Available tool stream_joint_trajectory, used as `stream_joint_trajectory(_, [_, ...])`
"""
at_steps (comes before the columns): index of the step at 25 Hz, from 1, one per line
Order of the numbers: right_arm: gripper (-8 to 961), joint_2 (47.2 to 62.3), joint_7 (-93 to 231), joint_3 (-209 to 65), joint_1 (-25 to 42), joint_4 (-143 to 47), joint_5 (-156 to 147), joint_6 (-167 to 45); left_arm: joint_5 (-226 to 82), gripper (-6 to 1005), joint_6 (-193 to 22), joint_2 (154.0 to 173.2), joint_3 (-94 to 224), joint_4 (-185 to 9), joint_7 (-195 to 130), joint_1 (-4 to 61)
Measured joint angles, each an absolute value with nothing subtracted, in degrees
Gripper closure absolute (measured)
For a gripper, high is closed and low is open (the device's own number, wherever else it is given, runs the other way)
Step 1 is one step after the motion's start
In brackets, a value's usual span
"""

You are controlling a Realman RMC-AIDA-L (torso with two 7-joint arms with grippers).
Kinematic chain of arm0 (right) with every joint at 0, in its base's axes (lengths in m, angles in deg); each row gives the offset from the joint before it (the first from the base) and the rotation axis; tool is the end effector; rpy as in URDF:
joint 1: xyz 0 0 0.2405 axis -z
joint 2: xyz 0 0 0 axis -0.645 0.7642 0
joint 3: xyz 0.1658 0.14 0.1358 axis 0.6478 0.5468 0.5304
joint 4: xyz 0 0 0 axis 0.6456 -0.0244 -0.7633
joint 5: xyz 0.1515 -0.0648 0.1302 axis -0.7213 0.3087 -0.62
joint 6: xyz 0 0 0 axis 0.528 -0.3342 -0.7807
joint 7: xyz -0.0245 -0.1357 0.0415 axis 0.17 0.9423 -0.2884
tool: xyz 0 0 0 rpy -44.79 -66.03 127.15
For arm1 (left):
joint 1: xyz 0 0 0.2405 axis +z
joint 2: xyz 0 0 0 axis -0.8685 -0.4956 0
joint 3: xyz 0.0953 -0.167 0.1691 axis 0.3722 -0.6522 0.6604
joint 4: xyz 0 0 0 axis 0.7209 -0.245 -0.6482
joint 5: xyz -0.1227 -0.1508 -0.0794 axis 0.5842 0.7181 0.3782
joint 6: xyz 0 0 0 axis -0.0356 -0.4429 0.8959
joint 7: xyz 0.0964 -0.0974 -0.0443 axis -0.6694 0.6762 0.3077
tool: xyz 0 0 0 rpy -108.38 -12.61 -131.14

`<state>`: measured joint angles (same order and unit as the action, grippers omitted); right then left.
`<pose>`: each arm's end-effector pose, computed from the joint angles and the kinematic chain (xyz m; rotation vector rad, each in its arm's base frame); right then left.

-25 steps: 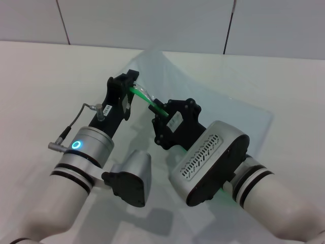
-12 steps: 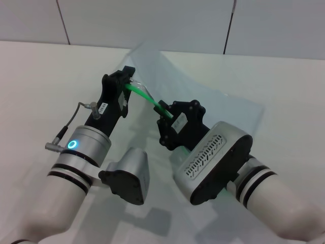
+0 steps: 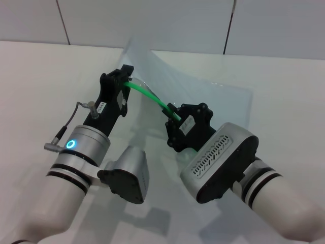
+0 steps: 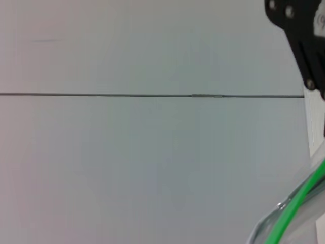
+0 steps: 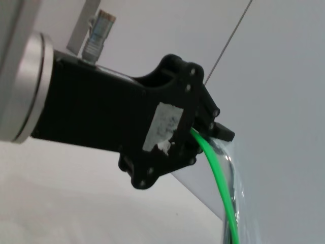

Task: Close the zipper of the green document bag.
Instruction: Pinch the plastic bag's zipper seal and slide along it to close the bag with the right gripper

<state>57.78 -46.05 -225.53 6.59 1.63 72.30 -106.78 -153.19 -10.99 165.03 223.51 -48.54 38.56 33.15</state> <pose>0.1677 0.3100 -0.1521 -2.2069 -0.0141 0.3110 -0.2246 0.3147 -0.0832 -1.5357 0.7870 0.3357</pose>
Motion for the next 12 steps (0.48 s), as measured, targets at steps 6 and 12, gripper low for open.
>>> stream_joint_trajectory(6, [875,57.78,-46.08,-225.47,6.74,0.55,71.85,-106.48,-153.15,947,-10.97,165.03,223.52,-48.54,38.58,33.13])
stream_joint_trajectory(12, [875,57.78,-46.10,-225.48,6.73,-0.61,70.83,-106.36,-153.07,947,-11.08,164.99,223.52,-48.54,38.65,33.13])
